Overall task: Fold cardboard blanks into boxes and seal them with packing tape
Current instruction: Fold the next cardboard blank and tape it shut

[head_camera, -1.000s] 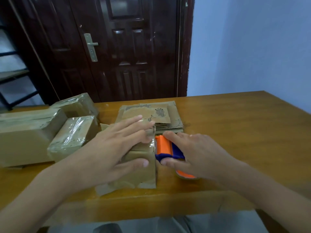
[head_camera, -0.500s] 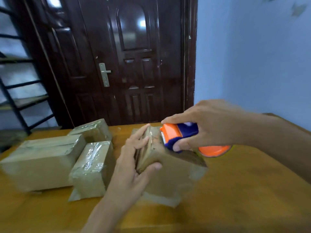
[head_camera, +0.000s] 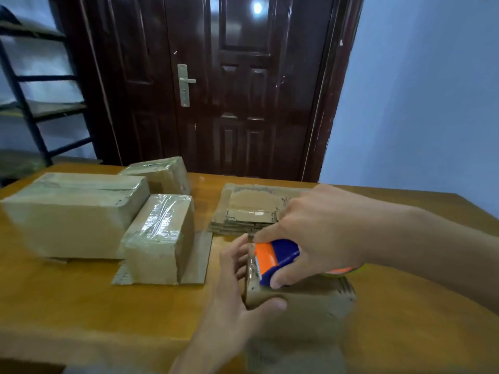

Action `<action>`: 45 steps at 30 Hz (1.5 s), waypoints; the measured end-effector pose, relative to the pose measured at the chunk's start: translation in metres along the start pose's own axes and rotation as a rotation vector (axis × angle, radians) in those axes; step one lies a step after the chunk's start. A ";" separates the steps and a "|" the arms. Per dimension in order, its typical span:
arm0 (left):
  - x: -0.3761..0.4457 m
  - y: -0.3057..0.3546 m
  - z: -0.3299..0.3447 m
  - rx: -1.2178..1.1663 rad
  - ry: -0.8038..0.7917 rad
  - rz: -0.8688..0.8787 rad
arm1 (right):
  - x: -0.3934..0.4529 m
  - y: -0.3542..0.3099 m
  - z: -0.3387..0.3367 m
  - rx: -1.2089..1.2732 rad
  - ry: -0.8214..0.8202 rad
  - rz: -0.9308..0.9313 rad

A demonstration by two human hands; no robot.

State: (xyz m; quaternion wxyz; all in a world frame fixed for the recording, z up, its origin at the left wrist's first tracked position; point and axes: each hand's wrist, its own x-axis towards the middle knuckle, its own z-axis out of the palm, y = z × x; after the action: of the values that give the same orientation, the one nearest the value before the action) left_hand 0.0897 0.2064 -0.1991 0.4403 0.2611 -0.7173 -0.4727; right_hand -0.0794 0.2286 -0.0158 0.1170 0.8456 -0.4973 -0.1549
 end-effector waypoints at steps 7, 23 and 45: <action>0.006 -0.001 -0.005 0.211 -0.107 -0.052 | -0.012 0.004 0.006 -0.016 -0.057 0.053; 0.002 -0.004 -0.009 0.308 -0.150 0.002 | -0.055 0.032 0.036 0.110 -0.125 0.268; 0.002 -0.011 -0.003 0.212 -0.110 -0.056 | -0.123 0.060 0.087 0.230 0.016 0.301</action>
State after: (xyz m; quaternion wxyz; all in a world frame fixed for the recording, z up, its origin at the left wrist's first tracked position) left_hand 0.0914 0.1990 -0.2076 0.3568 0.2997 -0.7789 -0.4198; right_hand -0.2172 0.3037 -0.0575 0.0453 0.7707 -0.6316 -0.0713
